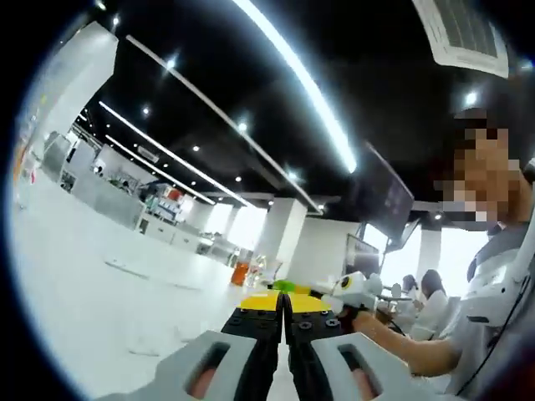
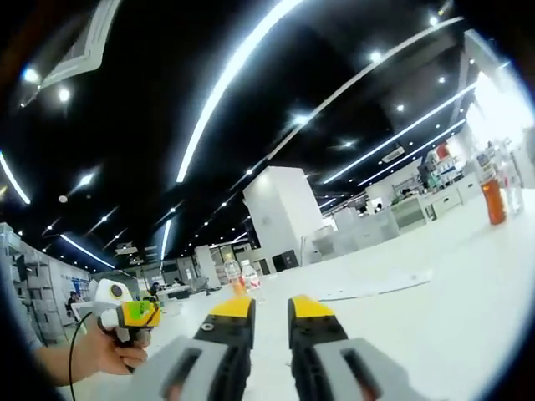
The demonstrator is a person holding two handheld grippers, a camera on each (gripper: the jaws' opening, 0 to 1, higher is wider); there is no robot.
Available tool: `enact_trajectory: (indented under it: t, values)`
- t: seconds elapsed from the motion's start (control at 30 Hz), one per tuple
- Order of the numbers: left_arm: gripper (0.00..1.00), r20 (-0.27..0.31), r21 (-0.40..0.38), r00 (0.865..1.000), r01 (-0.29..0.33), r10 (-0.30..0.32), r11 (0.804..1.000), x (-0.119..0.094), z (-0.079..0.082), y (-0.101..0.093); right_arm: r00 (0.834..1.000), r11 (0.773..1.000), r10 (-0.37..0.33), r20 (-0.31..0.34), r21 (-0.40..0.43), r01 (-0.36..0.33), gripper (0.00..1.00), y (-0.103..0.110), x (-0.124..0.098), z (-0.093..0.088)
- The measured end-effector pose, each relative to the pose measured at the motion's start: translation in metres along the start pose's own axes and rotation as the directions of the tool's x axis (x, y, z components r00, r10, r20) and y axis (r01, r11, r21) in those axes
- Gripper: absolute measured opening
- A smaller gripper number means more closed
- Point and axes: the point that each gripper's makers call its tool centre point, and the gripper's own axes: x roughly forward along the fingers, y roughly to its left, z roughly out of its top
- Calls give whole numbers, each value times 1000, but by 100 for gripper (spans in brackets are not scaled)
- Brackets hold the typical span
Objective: Locate the socket holder cover, grip the socket holder cover, clip it into the socket holder slot.
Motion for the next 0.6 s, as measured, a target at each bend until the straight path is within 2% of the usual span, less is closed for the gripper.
enact_trajectory:
  t: [0.03, 0.07, 0.1, 0.13, 0.17, 0.23, 0.3, 0.33, 0.37, 0.47, 0.53, 0.57, 0.6]
  values:
    - [3, -78, 46, 994, -75, 79, 996, -2, -10, 13, 1000, 1000, 2, 0, 0, -2, 17, 0, 0, 0]
    - [6, -111, 102, 986, -115, 126, 988, -3, -14, 23, 1000, 1000, 4, 0, 0, -4, 17, 0, 1, 0]
    - [7, -148, 120, 978, -128, 145, 984, -4, -18, 26, 1000, 1000, 5, -1, 1, -5, 17, 0, 1, 1]
    - [7, -156, 122, 977, -130, 149, 984, -4, -19, 27, 1000, 1000, 9, -1, 4, -9, 17, 0, 2, 1]
    - [7, -192, 162, 966, -140, 171, 977, -6, -22, 30, 1000, 1000, 12, 1, 7, -12, 17, 1, 1, 2]
    - [4, -245, 252, 937, -186, 248, 950, -9, -25, 37, 1000, 1000, 11, 5, 6, -11, 14, 1, 1, 5]
    - [2, -300, 317, 911, -184, 282, 931, -11, -29, 39, 1000, 1000, 13, 8, 1, -13, 13, 2, 0, 7]
    - [3, -357, 336, 887, -170, 293, 926, -12, -36, 37, 1000, 1000, 13, 8, -1, -13, 13, 2, 0, 8]
    - [4, -363, 355, 878, -178, 311, 918, -12, -36, 37, 1000, 1000, 13, 8, -1, -13, 13, 2, 0, 8]
    - [21, -380, 351, 871, -175, 311, 920, -8, -37, 30, 1000, 1000, 17, 3, -3, -17, 13, 2, 1, 6]
    - [26, -415, 344, 850, -184, 325, 921, -9, -43, 31, 1000, 1000, 12, -4, -16, -12, 12, 1, 1, 4]
    - [27, -420, 363, 838, -198, 349, 910, -9, -44, 32, 1000, 1000, 6, -11, -23, -7, 12, -1, 1, 2]
    - [28, -420, 371, 835, -200, 356, 907, -8, -44, 32, 1000, 1000, 3, -14, -25, -3, 12, -2, 1, 2]
